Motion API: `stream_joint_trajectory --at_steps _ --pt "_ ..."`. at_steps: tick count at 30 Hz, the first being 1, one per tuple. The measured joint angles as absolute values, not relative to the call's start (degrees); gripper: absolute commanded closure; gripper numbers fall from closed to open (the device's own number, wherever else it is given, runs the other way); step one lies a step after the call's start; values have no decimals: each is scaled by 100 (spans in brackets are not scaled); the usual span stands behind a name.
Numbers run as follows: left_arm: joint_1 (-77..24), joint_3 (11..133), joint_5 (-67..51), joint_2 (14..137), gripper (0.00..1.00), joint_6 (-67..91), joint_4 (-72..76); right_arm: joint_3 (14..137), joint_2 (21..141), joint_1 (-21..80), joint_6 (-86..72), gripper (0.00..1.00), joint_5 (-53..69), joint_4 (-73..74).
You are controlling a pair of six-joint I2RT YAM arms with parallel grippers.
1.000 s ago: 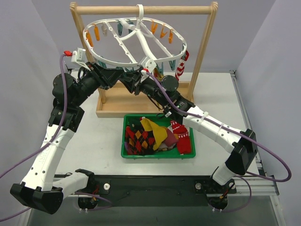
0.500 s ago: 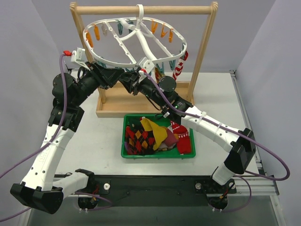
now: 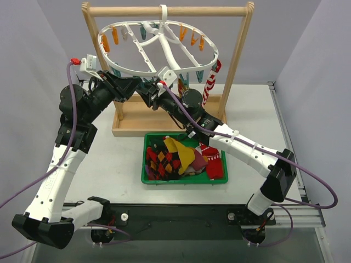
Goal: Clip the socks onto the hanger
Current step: Open the clamp at the hanger.
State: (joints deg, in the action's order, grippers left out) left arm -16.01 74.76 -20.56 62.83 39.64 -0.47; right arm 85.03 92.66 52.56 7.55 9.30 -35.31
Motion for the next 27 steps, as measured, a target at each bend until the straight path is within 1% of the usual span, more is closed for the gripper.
stream_joint_trajectory --at_steps 1,2,4,7,12,17,24,27 --pt "-1597 7485 -2056 6283 100 3964 -56 8503 9266 5266 762 75 902 -3535" --pt "-1597 7491 -2058 6285 100 3962 -60 8503 9266 5275 764 70 880 -3540" --pt "-1594 7494 -2056 6285 100 3966 -47 8497 9264 5295 779 64 847 -3540" --pt "-1597 7516 -2064 6281 100 3957 -19 8324 9249 5356 823 59 827 -3527" --pt "-1597 7561 -2069 6278 100 3822 -34 8047 9212 5280 628 59 873 -3485" --pt "-1597 7581 -2086 6278 100 3621 -91 7878 9021 4862 154 59 1048 -3616" --pt "-1594 7579 -2075 6180 100 3277 -364 7743 8783 4722 -91 69 1138 -3675" --pt "-1594 7544 -2078 6117 100 3203 -445 7728 8774 4722 -106 71 1122 -3680"
